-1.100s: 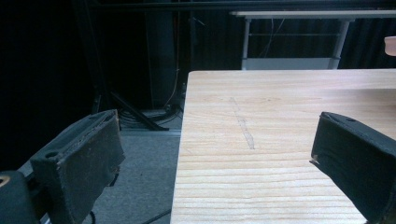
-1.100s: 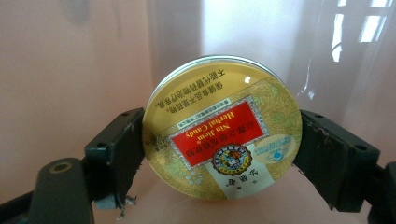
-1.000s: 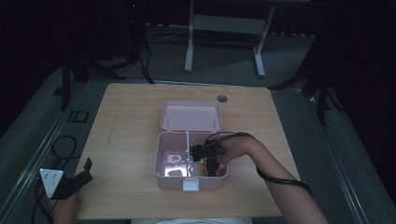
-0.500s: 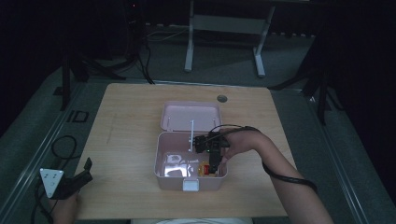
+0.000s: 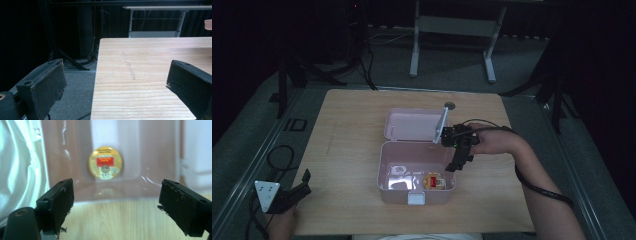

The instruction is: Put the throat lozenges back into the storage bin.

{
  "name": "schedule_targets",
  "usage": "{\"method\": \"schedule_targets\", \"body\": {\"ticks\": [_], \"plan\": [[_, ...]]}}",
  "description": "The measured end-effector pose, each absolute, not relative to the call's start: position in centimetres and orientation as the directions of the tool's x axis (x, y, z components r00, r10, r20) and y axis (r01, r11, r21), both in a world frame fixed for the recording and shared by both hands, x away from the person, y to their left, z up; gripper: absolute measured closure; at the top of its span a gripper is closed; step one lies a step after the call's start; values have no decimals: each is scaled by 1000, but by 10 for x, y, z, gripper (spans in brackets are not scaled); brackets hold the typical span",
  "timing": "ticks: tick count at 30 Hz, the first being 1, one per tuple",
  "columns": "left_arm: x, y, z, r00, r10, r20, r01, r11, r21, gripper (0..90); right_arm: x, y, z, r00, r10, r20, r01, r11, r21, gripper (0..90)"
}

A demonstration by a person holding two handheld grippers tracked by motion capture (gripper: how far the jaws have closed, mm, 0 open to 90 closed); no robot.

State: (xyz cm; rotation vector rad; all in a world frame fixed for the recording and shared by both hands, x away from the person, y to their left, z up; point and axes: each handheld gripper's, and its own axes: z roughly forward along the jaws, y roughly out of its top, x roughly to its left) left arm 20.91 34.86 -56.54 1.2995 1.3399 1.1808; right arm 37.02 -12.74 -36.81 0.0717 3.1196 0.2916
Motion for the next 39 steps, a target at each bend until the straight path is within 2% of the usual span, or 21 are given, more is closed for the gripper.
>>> {"method": "schedule_targets", "body": {"ticks": [6,13,25,31,39], "plan": [[209,348,-565,-46,999,20,139,-13,990,24,373,-160,-367,-995,102,-16,96,970,222,125],[209,348,-565,-48,999,22,142,-15,990,25,380,-196,-386,-981,193,-31,180,952,248,123],[209,348,-565,-48,999,20,141,-13,990,25,394,-236,-450,-925,372,-78,309,855,418,123],[209,348,-565,-49,999,21,141,-14,990,25,397,-252,-489,-881,469,-59,375,771,515,121],[209,348,-565,-49,999,20,141,-13,990,24,397,-276,-515,-750,647,-136,412,618,670,112]]}}
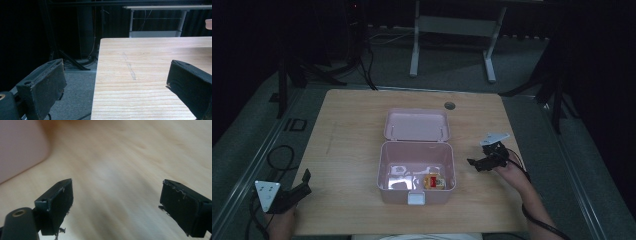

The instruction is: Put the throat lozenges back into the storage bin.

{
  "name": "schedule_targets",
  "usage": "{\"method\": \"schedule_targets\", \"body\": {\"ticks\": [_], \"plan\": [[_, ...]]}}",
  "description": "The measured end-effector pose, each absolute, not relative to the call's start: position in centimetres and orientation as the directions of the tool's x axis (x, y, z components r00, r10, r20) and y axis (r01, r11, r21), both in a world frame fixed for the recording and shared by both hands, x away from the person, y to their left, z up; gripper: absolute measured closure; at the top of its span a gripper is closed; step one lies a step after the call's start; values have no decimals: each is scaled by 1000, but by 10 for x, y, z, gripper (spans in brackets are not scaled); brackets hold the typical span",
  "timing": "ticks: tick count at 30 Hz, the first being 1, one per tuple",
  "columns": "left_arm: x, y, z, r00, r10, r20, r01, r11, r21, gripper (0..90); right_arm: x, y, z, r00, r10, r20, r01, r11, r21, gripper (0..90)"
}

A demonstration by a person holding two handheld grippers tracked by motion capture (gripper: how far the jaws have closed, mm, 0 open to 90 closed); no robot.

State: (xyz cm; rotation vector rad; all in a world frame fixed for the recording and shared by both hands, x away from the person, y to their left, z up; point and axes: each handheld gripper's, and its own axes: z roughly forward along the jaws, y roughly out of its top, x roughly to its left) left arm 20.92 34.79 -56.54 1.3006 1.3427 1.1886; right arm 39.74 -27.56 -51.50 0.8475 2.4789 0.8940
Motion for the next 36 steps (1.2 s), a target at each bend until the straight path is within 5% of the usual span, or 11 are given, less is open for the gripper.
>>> {"method": "schedule_targets", "body": {"ticks": [14,26,36], "plan": [[209,348,-565,-49,999,19,143,-12,990,24,388,-319,-538,-590,800,-103,502,464,730,110],[209,348,-565,-47,999,17,142,-10,990,25,369,-351,-548,-340,940,-42,480,211,852,110],[209,349,-566,-47,999,11,137,-5,990,25,365,-364,-548,-290,957,4,474,140,869,110]]}}
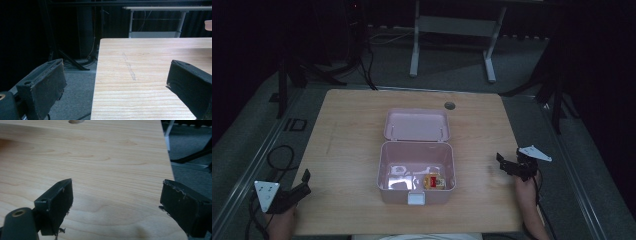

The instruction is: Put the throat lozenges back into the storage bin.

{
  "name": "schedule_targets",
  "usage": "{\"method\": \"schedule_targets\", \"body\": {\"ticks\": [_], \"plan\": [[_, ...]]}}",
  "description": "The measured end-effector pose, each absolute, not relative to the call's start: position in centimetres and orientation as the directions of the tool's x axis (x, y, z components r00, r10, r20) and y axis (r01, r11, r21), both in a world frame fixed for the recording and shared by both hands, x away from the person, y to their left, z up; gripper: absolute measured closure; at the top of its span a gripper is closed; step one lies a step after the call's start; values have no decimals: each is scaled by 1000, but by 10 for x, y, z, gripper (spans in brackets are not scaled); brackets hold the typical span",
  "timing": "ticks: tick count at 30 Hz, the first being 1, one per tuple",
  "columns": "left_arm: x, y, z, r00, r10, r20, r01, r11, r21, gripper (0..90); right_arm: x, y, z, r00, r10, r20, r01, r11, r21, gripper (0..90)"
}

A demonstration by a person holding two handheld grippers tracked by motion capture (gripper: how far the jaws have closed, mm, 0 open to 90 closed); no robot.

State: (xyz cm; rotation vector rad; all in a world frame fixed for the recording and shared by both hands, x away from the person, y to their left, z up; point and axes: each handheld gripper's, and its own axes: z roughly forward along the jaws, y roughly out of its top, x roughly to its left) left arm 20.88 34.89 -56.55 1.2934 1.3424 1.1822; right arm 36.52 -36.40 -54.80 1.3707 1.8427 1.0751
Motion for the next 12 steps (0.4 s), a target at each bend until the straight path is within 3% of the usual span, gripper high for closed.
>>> {"method": "schedule_targets", "body": {"ticks": [12], "plan": [[209,349,-566,-47,999,9,136,-2,991,25,367,-366,-549,-266,964,-2,479,134,867,110]]}}
